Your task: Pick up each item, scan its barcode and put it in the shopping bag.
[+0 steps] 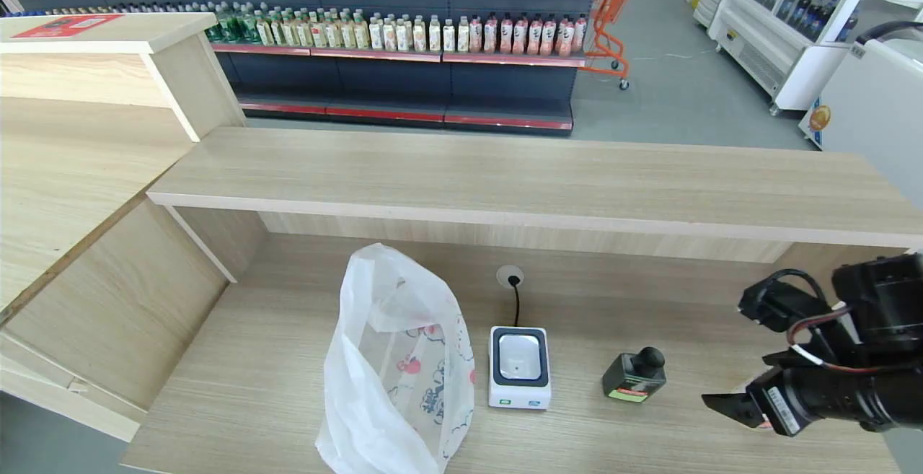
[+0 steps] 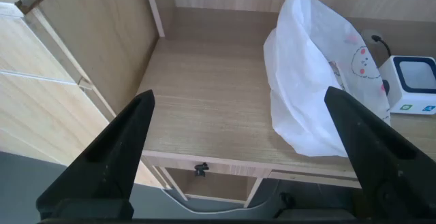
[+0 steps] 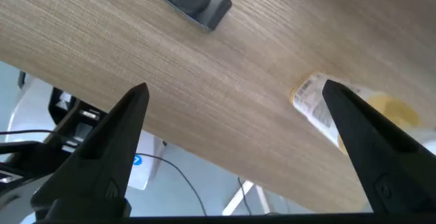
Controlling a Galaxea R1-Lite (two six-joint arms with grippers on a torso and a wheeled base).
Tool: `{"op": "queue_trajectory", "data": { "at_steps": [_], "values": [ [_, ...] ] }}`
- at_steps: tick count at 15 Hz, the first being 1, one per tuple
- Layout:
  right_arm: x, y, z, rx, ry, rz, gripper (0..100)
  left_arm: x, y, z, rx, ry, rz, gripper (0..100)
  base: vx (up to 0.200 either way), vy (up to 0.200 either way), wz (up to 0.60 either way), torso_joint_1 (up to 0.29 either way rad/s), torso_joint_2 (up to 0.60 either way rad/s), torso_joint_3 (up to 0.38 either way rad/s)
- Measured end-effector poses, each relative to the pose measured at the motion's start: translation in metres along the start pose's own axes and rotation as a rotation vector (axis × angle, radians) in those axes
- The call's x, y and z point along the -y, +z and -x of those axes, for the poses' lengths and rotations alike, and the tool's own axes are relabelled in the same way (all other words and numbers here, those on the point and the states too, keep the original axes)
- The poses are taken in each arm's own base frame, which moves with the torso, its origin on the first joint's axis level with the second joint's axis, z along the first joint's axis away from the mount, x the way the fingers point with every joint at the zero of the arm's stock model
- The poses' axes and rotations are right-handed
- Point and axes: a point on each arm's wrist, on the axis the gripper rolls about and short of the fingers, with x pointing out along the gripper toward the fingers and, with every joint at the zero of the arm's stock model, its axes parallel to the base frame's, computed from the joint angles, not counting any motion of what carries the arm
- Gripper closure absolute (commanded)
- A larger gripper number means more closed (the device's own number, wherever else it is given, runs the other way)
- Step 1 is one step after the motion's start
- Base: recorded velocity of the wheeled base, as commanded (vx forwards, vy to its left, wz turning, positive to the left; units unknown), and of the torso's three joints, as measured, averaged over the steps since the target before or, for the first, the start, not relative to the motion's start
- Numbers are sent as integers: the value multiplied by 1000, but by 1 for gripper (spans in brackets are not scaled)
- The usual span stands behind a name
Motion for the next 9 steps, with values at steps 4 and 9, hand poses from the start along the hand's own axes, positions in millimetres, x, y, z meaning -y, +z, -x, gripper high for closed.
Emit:
{"op": "queue_trajectory", "data": {
  "at_steps": [4,9],
  "values": [
    [0,6,-61,89,143,190,0,0,0,0,0,0,0,0,0,0,0,0,0,0],
    [-3,3,-118,148,241,263,0,0,0,0,0,1,0,0,0,0,0,0,0,0]
  ]
}}
